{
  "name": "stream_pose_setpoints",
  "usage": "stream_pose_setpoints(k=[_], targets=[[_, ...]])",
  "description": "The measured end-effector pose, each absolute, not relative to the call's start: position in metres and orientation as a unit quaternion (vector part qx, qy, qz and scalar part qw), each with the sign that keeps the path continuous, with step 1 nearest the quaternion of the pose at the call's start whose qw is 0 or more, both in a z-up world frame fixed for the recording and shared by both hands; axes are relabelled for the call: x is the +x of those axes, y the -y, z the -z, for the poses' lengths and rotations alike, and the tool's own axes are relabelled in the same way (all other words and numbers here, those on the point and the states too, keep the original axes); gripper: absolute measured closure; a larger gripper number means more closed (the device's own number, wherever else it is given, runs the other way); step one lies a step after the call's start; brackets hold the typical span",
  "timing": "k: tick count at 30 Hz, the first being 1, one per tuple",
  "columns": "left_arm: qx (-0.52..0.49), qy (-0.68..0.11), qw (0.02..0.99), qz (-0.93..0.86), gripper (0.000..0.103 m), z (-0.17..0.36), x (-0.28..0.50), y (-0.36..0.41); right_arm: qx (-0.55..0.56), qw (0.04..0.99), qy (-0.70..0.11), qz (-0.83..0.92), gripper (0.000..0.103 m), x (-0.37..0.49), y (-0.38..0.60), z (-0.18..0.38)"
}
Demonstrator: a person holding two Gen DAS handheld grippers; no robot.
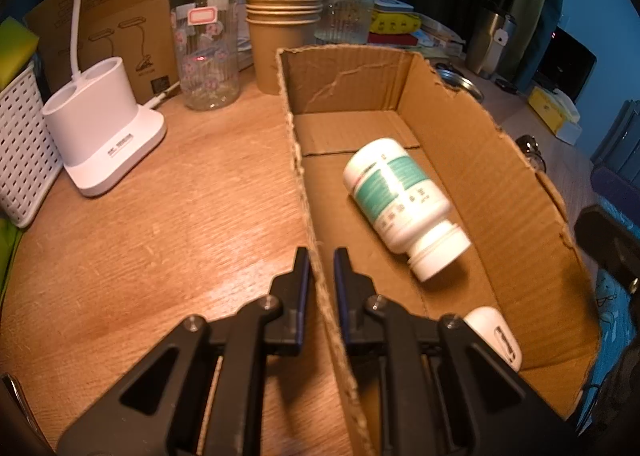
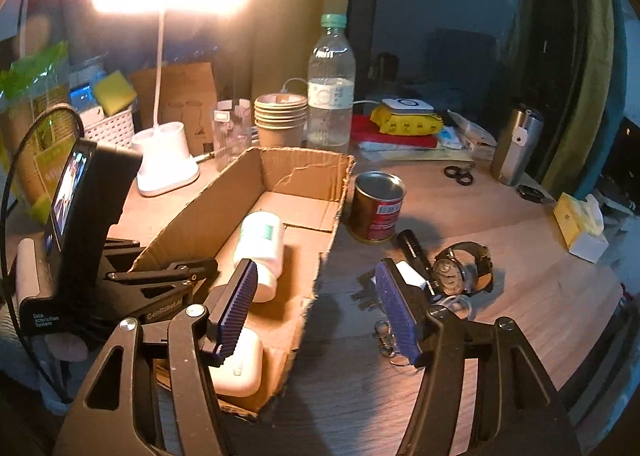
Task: Organize rigid objects
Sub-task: 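Withdraw the right tool from the box toward the keys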
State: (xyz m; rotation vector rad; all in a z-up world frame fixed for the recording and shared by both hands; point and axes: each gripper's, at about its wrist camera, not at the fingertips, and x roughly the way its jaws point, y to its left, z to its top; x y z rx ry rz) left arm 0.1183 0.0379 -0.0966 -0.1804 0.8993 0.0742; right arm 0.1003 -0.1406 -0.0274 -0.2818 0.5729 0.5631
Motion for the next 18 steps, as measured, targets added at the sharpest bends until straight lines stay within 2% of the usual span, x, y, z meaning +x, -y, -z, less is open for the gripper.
stream_pose_setpoints(k=[18], targets=[[-0.087,-0.434,0.896,-0.036,0.090,0.097,0.118,-0.038,-0.100,0.929,-0.283,-0.219,0.037,0.123,0.190,0.025]])
